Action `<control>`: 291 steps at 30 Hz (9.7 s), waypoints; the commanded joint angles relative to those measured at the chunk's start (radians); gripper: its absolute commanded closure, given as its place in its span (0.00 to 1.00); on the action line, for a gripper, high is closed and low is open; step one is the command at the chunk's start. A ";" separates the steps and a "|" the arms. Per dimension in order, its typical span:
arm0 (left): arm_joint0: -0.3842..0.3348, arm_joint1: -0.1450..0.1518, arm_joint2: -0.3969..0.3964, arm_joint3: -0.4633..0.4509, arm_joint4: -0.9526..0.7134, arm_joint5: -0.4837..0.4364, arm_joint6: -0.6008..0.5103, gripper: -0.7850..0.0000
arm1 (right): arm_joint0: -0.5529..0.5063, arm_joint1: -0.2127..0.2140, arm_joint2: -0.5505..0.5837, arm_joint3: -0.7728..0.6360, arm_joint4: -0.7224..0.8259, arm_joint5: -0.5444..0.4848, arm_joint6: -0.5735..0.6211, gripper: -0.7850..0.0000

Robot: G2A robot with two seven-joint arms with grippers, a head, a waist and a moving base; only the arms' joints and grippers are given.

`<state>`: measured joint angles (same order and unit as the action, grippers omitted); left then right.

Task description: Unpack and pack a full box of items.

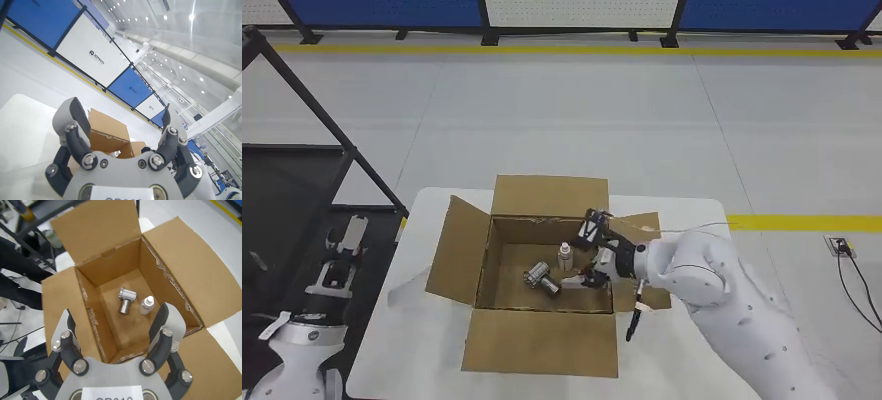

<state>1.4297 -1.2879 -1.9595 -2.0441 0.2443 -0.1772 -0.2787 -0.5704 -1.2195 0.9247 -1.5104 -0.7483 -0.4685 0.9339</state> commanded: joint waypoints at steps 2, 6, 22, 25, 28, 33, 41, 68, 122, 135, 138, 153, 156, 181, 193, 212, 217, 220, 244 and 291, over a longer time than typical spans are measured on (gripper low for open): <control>0.027 0.002 -0.043 0.011 -0.021 -0.004 0.012 0.00 | 0.087 -0.033 -0.108 0.097 -0.060 0.076 0.010 0.00; 0.055 0.003 -0.076 0.018 -0.074 -0.018 0.007 0.00 | 0.172 -0.082 -0.213 0.231 -0.052 0.100 0.001 0.00; 0.067 0.012 -0.061 -0.010 -0.115 -0.078 0.002 0.00 | 0.321 -0.240 -0.399 0.618 -0.042 0.204 -0.101 0.00; 0.061 0.014 -0.056 -0.005 -0.111 -0.077 -0.002 0.00 | 0.329 -0.261 -0.409 0.668 -0.031 0.193 -0.119 0.09; 0.055 0.017 -0.055 0.003 -0.112 -0.075 -0.004 0.00 | 0.337 -0.280 -0.420 0.713 -0.029 0.185 -0.130 0.23; 0.049 0.021 -0.054 0.009 -0.114 -0.074 -0.006 0.00 | 0.347 -0.309 -0.432 0.776 -0.029 0.176 -0.147 0.31; 0.037 0.026 -0.045 0.019 -0.110 -0.064 -0.005 0.00 | 0.364 -0.346 -0.437 0.854 -0.028 0.154 -0.174 0.85; 0.009 0.043 0.034 0.016 -0.126 -0.075 -0.056 0.00 | 0.099 -0.147 -0.039 0.099 -0.233 0.230 0.039 1.00; -0.100 0.064 0.201 0.013 -0.046 -0.025 -0.118 0.00 | -0.176 0.006 0.547 0.307 -0.417 0.239 0.033 0.00; -0.038 0.071 0.123 0.022 0.002 -0.019 -0.067 0.00 | -0.296 0.012 0.485 -0.317 -0.430 0.289 0.079 0.00; -0.010 0.073 0.085 0.034 -0.009 -0.022 -0.063 0.00 | -0.274 0.005 0.388 -0.398 -0.406 0.250 0.125 0.00; 0.132 0.076 -0.034 0.038 -0.074 -0.077 -0.026 0.00 | 0.148 -0.145 -0.186 0.164 -0.137 0.213 0.140 0.00; 0.145 0.076 -0.041 0.033 -0.093 -0.088 -0.021 0.00 | 0.206 -0.194 -0.274 0.312 -0.082 0.210 0.100 0.00; 0.144 0.080 -0.027 0.018 -0.152 -0.106 -0.014 0.00 | 0.333 -0.515 -0.516 1.015 -0.004 0.306 -0.319 0.00; 0.137 0.082 -0.015 0.023 -0.151 -0.099 -0.005 0.00 | 0.345 -0.590 -0.524 1.173 -0.022 0.246 -0.368 0.43; 0.116 0.087 -0.009 0.038 -0.152 -0.087 -0.007 0.00 | 0.404 -0.632 -0.477 1.268 0.001 0.141 -0.417 1.00; 0.100 0.090 0.004 0.041 -0.148 -0.084 -0.019 0.00 | 0.432 -0.620 -0.445 1.265 0.035 0.061 -0.402 1.00; 0.087 0.091 0.013 0.042 -0.144 -0.085 -0.026 0.00 | 0.447 -0.607 -0.427 1.258 0.050 0.008 -0.389 1.00; 0.024 0.102 0.071 0.063 -0.132 -0.084 -0.060 0.00 | 0.101 -0.283 -0.039 0.189 -0.191 0.142 -0.104 1.00; -0.093 0.115 0.213 0.066 -0.068 -0.032 -0.120 0.00 | -0.585 -0.110 0.740 0.036 -0.492 0.249 -0.176 1.00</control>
<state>1.3371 -1.1728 -1.7470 -1.9784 0.1761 -0.2095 -0.3990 -1.1709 -1.3302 1.6693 -1.4955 -1.2358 -0.2225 0.7603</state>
